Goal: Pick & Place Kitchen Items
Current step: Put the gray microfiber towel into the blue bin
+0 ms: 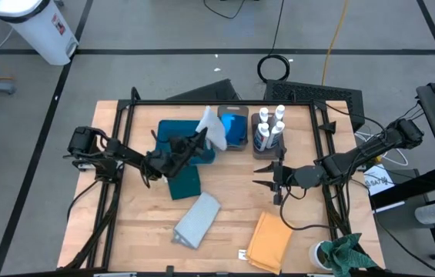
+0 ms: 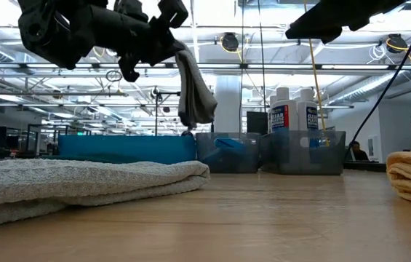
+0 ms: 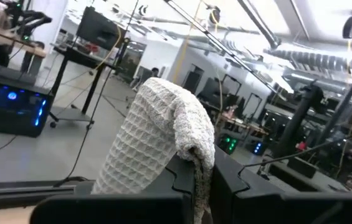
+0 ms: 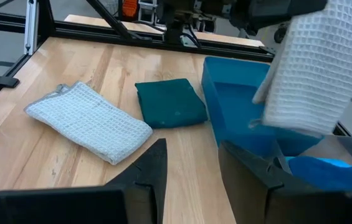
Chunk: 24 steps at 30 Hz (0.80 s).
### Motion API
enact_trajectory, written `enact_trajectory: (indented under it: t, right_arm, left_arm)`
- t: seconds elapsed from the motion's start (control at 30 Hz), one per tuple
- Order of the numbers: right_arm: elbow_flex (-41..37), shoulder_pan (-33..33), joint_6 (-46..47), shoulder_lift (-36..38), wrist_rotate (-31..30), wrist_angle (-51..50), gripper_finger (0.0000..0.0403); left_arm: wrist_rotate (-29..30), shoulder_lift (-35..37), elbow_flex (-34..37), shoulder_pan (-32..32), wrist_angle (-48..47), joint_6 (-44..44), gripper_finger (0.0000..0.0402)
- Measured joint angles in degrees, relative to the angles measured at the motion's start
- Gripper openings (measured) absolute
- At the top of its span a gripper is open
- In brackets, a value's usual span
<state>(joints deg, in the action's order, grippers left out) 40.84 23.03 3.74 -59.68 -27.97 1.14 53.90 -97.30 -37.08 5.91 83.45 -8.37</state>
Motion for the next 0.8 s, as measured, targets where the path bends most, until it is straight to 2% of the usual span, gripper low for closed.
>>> enact_trajectory:
  t: [0.17,0.43,0.8]
  right_arm:
    - [0.0,0.0,0.08,0.0,0.27,-0.1,0.0116]
    - [0.0,0.02,0.08,0.0,1.21,-0.1,0.0116]
    - [-0.01,0.0,-0.02,0.0,1.12,-0.07,0.0116]
  left_arm:
    - [0.14,-0.03,0.0,0.18,-1.47,-0.31,0.0014]
    - [-0.11,-0.02,0.0,-0.82,1.21,-0.59,0.0017]
    - [-11.77,2.04,-0.2,-3.56,4.05,-4.75,0.0013]
